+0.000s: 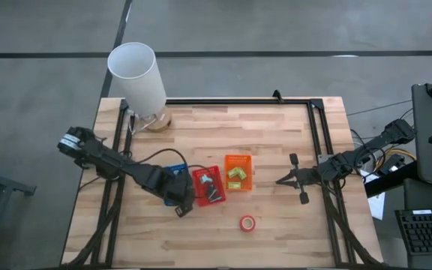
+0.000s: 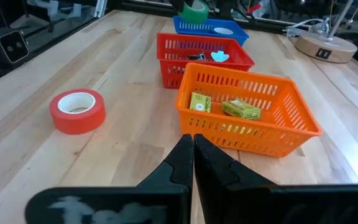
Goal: Pick and place Stapler, Stapler remover, tape
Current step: Put the green tape into the blue bin
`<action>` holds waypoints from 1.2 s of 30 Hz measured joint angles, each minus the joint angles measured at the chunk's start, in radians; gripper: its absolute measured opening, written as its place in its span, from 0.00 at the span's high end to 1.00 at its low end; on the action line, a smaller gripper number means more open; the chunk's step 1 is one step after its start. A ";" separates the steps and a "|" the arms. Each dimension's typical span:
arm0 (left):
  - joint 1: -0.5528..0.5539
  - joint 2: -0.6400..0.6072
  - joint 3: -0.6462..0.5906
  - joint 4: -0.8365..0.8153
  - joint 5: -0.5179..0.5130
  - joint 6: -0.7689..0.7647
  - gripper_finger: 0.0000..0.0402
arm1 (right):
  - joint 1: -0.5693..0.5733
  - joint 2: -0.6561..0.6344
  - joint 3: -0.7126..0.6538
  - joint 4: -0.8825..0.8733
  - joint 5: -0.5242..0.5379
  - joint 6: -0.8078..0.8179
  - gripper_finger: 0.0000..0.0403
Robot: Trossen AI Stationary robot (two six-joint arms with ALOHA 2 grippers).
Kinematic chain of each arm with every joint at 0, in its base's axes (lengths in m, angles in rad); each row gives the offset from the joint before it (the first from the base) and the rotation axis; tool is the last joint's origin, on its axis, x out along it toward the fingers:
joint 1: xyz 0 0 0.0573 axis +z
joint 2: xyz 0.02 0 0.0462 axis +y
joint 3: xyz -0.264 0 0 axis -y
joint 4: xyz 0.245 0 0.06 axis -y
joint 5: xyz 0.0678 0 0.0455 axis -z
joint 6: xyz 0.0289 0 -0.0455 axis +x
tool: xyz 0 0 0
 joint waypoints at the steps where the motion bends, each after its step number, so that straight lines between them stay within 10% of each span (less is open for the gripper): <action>1: 0.004 0.000 -0.009 0.003 -0.006 0.001 0.88 | 0.000 0.000 0.000 0.002 0.000 0.001 0.98; 36: 0.030 -0.010 -0.079 0.077 -0.102 0.047 0.86 | 0.000 0.000 0.000 0.001 -0.001 0.028 0.98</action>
